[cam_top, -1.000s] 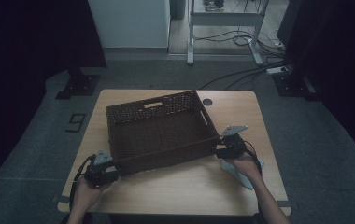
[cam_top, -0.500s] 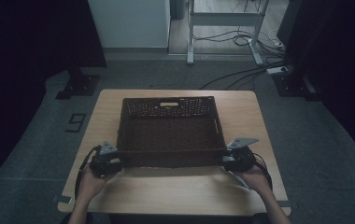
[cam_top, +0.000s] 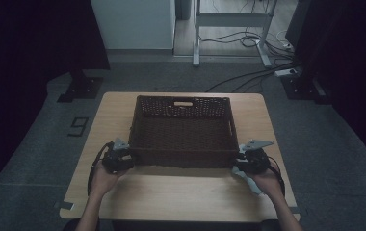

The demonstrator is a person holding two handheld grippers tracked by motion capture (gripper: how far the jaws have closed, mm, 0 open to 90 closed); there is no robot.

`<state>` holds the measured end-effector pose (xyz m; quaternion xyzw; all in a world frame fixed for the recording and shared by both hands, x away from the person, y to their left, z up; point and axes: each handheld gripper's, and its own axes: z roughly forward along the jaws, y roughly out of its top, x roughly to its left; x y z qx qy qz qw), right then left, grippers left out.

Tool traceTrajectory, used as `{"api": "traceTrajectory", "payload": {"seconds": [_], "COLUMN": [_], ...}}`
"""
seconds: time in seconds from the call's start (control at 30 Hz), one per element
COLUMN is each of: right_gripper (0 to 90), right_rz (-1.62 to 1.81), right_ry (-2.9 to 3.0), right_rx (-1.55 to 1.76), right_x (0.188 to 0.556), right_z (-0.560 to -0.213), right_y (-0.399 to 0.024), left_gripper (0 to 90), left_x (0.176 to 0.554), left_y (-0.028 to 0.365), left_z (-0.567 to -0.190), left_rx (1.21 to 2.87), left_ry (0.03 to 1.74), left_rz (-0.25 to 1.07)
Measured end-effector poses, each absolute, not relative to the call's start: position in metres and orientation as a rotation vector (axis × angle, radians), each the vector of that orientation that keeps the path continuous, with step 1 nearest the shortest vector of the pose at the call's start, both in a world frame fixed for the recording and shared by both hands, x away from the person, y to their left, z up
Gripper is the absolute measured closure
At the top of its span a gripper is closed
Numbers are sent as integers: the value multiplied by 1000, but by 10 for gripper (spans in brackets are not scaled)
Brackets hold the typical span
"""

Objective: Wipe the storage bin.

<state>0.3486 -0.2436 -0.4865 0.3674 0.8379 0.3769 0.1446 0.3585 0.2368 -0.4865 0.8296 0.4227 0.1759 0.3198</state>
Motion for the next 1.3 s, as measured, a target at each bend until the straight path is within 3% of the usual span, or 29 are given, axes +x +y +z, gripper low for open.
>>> {"api": "traceTrajectory", "payload": {"seconds": [0.27,0.4,0.57,0.77,0.9,1.3], "right_gripper": [620,566,397,244,193,136], "right_rz": [1075,1071,1086,1082,1048,1008], "right_ry": [2405,2404,2408,2388,2390,2363], "right_rx": [1087,1072,1040,1005,989,1098], "right_x": [363,359,350,332,321,293], "right_z": [-488,-486,-480,-470,-468,-492], "right_y": [-241,-242,-243,-243,-243,-252], "left_gripper": [468,321,140,74,31,0], "left_x": [371,366,349,325,308,286], "left_y": [238,243,253,262,264,270], "left_z": [-486,-487,-486,-480,-484,-514], "left_rx": [2178,2179,2161,2179,2215,2282], "left_ry": [1141,1166,1183,1171,1158,1154], "left_rz": [483,495,481,490,491,464]}}
